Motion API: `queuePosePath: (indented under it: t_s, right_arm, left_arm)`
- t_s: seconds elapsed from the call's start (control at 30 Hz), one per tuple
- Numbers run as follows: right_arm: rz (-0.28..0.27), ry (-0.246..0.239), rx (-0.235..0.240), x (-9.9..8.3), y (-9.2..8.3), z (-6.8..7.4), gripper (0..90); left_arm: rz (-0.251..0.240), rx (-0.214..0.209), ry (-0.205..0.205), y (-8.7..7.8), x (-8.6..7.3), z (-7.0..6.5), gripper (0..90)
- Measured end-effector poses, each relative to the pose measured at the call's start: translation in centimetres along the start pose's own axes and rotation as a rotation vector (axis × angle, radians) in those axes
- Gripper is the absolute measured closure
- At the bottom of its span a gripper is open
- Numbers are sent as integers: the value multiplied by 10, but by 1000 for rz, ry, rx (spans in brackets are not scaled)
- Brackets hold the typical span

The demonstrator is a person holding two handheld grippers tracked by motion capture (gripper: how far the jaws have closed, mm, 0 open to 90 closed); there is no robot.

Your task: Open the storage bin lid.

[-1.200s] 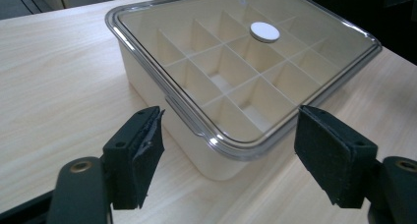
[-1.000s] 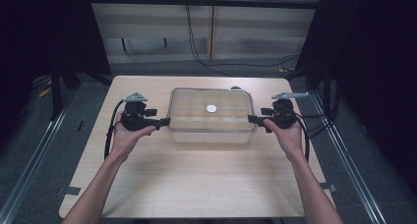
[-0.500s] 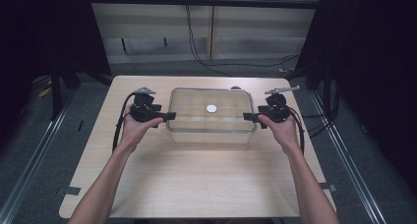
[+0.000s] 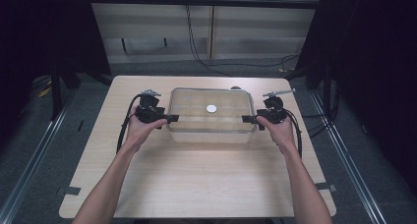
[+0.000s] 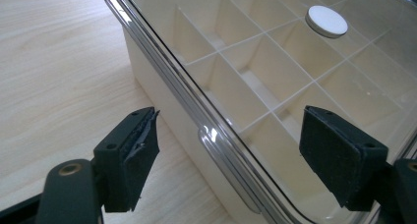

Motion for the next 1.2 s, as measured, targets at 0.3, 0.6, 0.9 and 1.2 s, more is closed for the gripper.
queuePosePath:
  t_s: [0.3,0.6,0.9,1.2]
  right_arm:
    - [-2,-2,-14,2,10,5,131]
    - [18,31,-4,2,22,6,84]
    - [12,38,-19,1,23,7,78]
    - [-29,54,-36,1,22,7,120]
  left_arm:
    - [10,-23,1,10,5,-5,173]
    - [45,-73,-15,14,7,-2,153]
    - [63,-91,-35,21,8,-5,106]
    - [35,-91,-53,13,5,-3,204]
Point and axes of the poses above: each handheld gripper's, and its own axes: y roughly forward along the jaws, x roughly out of its top, z roughly to its left, the point moved 5 cm from there along y, roughly forward along the jaws, and after that the axes turned 12 degrees about y, right-handed, at the moved point
